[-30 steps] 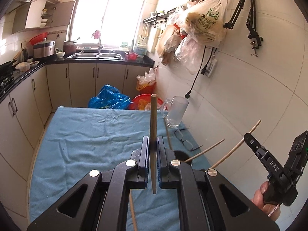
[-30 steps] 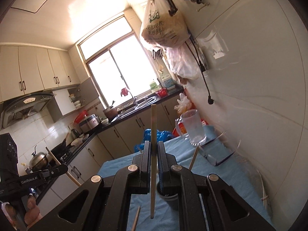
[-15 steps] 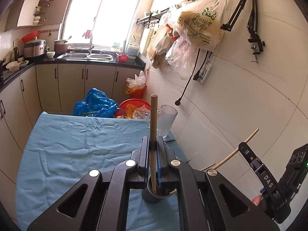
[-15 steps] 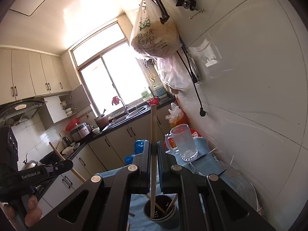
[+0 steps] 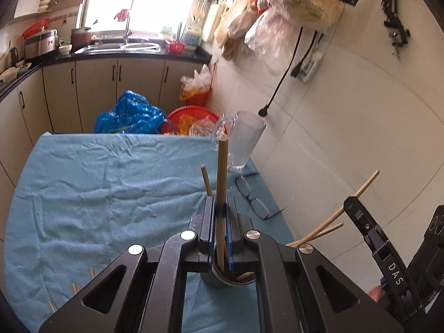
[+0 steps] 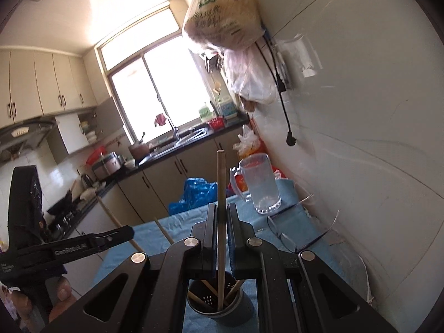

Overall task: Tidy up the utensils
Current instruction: 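Open the left tool over the holder while the right tool releases its chopstick there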

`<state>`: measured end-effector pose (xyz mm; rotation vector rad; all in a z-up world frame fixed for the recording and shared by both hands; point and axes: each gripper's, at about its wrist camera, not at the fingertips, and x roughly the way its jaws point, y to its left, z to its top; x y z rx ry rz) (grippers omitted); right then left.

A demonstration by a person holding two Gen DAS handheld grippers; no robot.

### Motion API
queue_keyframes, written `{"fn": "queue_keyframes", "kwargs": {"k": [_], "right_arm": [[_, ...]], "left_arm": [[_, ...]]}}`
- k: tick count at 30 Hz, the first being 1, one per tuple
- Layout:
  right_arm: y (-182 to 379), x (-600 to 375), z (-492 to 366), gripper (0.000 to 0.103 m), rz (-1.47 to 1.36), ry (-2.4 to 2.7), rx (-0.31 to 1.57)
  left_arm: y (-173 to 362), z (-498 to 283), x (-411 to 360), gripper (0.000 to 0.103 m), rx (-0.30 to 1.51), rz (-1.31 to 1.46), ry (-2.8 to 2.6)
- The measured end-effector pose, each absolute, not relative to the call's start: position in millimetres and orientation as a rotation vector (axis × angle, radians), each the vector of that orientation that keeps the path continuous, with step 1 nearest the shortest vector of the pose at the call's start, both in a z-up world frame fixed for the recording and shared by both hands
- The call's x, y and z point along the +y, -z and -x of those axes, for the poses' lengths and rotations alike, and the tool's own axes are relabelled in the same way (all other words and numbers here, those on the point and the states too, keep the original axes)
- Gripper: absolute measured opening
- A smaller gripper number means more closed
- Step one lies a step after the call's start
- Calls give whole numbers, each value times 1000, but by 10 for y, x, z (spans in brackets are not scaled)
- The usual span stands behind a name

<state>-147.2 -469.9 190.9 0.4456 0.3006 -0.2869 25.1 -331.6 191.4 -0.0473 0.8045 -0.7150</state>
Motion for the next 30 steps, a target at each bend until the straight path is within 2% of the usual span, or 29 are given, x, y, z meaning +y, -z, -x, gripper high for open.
{"fn": "queue_keyframes", "kwargs": {"k": [5, 7, 9, 14, 18, 23, 30], "right_arm": [[-1843, -4721, 1371, 10, -447, 288, 327], [-1834, -4730, 1357, 15, -449, 292, 326], [-1845, -4738, 1369, 24, -452, 298, 316], [-1912, -4732, 1478, 25, -452, 318, 283], [-1938, -4674, 1665, 29, -467, 313, 259], [-1841, -4444, 1803, 31, -473, 256, 283], [-1452, -3920, 1707, 31, -415, 127, 438]], "left_arm": [[-1854, -276, -3340, 7, 820, 42, 716], [-1870, -275, -3321, 12, 815, 46, 718], [-1905, -257, -3292, 25, 799, 49, 715], [-2026, -161, -3137, 26, 765, 61, 717], [-2101, -28, -2878, 34, 724, 71, 699], [-2031, 127, -2485, 35, 729, 85, 668], [-1657, 214, -1784, 35, 800, 113, 569]]}}
